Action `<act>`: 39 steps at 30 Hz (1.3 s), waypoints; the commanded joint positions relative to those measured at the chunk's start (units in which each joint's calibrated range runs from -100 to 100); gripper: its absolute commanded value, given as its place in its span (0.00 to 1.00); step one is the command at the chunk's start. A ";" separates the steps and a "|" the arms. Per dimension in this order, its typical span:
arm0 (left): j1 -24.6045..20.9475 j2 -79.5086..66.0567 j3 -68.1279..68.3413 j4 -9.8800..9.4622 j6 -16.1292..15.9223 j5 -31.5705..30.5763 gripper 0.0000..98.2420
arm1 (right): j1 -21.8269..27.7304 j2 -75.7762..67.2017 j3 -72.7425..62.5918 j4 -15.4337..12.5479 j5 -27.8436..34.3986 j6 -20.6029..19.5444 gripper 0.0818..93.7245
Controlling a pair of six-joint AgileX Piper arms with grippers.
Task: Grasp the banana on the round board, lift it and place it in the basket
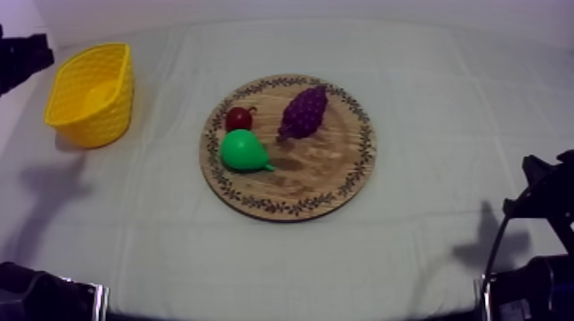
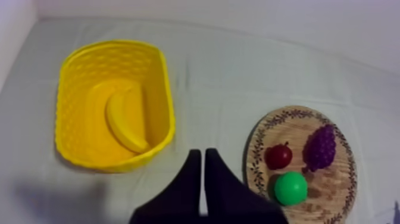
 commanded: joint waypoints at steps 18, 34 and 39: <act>1.73 -44.18 42.26 -4.54 -4.98 -14.22 0.00 | 0.01 -0.04 -0.03 -0.02 -0.02 0.03 0.01; 1.26 -54.70 55.34 -9.63 6.20 -19.96 0.00 | 0.01 -0.04 -0.03 -0.02 -0.02 0.02 0.01; 1.35 -54.84 56.63 -10.13 11.37 -24.08 0.00 | 0.01 -0.04 -0.03 -0.02 -0.02 0.01 0.01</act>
